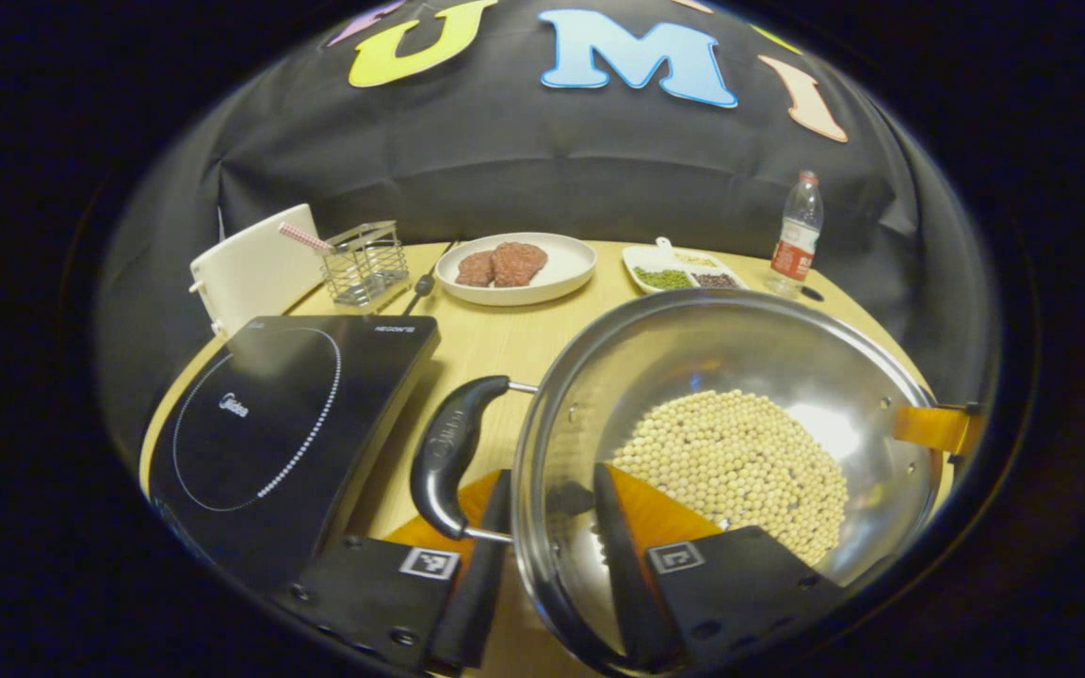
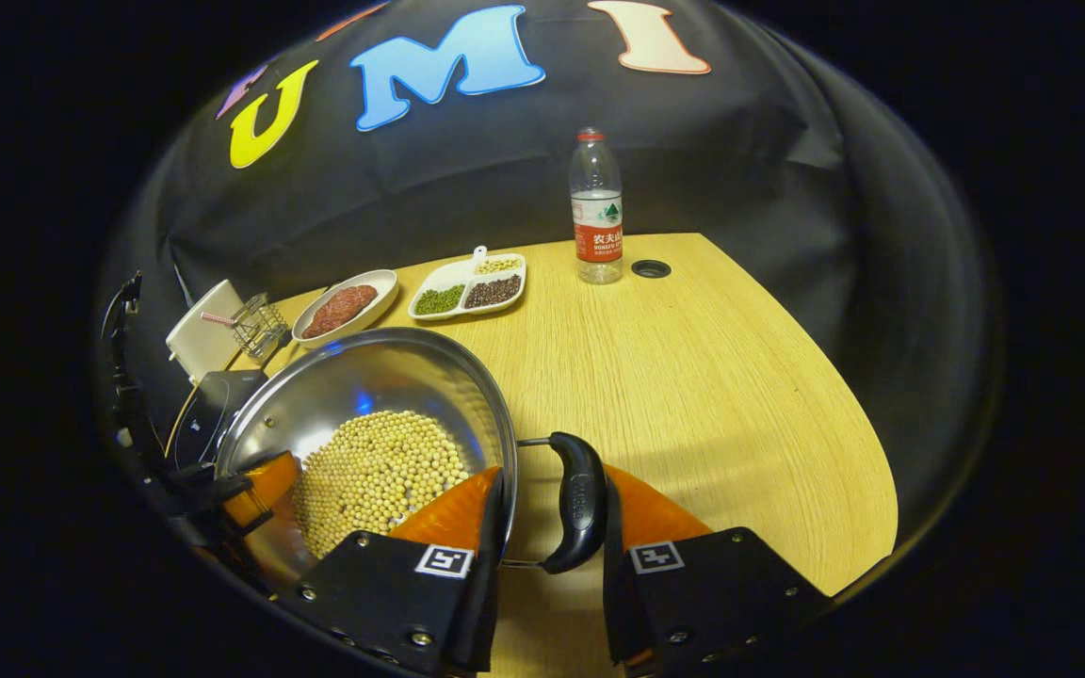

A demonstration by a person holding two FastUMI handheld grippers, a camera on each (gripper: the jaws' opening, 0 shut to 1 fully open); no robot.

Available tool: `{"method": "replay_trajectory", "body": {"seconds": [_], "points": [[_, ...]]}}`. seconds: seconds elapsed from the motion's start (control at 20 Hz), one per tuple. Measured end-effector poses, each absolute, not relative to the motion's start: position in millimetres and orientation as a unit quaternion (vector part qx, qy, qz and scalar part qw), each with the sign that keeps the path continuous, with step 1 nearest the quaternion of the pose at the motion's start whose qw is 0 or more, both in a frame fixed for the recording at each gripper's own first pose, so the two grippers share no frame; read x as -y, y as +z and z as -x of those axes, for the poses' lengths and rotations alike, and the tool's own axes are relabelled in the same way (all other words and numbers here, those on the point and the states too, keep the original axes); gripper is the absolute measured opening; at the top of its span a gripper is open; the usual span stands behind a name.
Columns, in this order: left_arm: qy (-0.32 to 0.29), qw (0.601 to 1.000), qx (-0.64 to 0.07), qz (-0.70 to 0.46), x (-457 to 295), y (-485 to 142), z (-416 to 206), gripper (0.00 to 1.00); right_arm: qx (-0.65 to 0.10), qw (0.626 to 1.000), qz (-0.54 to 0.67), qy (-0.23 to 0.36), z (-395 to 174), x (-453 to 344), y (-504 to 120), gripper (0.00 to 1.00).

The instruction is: First push the handle of the pot to place it horizontally, then grasp the pot with both hands and set it on the induction cooktop.

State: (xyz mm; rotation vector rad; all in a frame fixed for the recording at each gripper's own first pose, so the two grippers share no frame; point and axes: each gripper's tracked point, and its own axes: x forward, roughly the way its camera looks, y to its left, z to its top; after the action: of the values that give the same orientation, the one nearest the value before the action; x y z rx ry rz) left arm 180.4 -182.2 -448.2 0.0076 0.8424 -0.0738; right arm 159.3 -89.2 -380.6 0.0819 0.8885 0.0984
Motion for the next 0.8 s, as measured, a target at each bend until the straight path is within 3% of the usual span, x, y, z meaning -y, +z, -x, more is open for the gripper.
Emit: {"method": "replay_trajectory", "body": {"seconds": [0.05,0.15,0.35,0.4,0.5,0.8], "points": [[-0.044,0.91,-0.412,-0.002,186,-451,-178,0.58,-0.429,0.901,-0.039,0.05,-159,89,-380,0.46],[-0.051,0.909,-0.414,-0.003,193,-449,-175,0.75,-0.428,0.901,-0.037,0.053,-160,89,-379,0.46],[-0.054,0.904,-0.423,0.016,200,-445,-163,0.92,-0.43,0.9,-0.034,0.067,-162,86,-380,0.46],[-0.054,0.904,-0.425,0.01,199,-445,-158,0.89,-0.43,0.899,-0.034,0.07,-163,85,-381,0.46],[-0.041,0.902,-0.43,-0.008,186,-446,-144,0.96,-0.43,0.899,-0.031,0.072,-161,85,-379,0.46],[-0.026,0.911,-0.411,-0.008,164,-439,-158,1.0,-0.432,0.898,-0.033,0.075,-159,83,-379,0.46]]}}
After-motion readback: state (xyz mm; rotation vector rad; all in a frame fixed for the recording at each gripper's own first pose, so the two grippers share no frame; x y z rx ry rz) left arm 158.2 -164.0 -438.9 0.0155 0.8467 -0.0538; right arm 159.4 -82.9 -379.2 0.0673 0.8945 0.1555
